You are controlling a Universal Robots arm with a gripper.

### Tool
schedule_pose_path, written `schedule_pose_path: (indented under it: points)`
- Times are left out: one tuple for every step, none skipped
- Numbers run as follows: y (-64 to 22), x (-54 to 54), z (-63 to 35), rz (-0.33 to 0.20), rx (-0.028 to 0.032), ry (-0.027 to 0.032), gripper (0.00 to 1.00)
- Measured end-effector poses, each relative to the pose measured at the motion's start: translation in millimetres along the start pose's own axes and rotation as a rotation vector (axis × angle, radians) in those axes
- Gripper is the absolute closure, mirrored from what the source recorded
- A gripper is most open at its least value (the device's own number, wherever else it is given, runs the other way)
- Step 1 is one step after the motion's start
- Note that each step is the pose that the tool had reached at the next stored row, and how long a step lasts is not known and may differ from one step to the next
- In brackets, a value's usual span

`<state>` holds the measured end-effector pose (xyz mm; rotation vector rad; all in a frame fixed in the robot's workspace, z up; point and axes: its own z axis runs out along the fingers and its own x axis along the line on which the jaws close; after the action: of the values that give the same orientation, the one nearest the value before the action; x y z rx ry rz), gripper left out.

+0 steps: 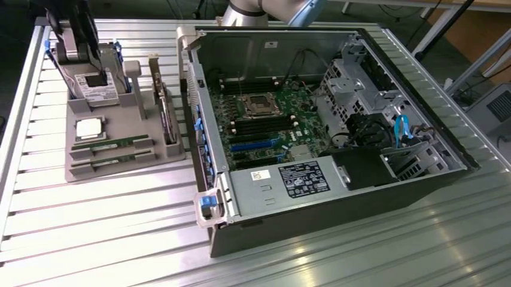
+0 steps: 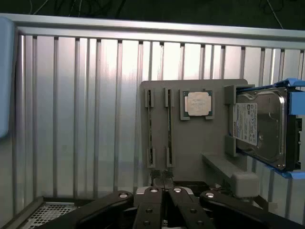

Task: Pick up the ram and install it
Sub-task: 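Pick up the ram and move it above insertion slot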

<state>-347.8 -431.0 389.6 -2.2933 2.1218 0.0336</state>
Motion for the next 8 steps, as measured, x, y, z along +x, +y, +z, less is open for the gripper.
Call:
schedule_pose_path:
  points:
    - [0.0, 0.0, 0.0, -0.002, -0.0001, 0.0, 0.9]
    - [0.0, 0.0, 0.0, -0.001, -0.0001, 0.0, 0.9]
    - [-0.1, 0.0, 0.3, 0.017, 0.0004, -0.0001, 0.9]
    - [-0.1, 0.0, 0.8, 0.045, 0.0011, 0.0, 0.9]
    - [-0.1, 0.1, 1.3, 0.063, 0.0017, -0.0002, 0.9]
    - [-0.1, 0.1, 1.7, 0.079, 0.0022, -0.0002, 0.9]
    - [-0.1, 0.1, 2.2, 0.096, 0.0027, -0.0003, 0.9]
    - [0.0, 0.1, 2.9, 0.122, 0.0033, -0.0003, 0.9]
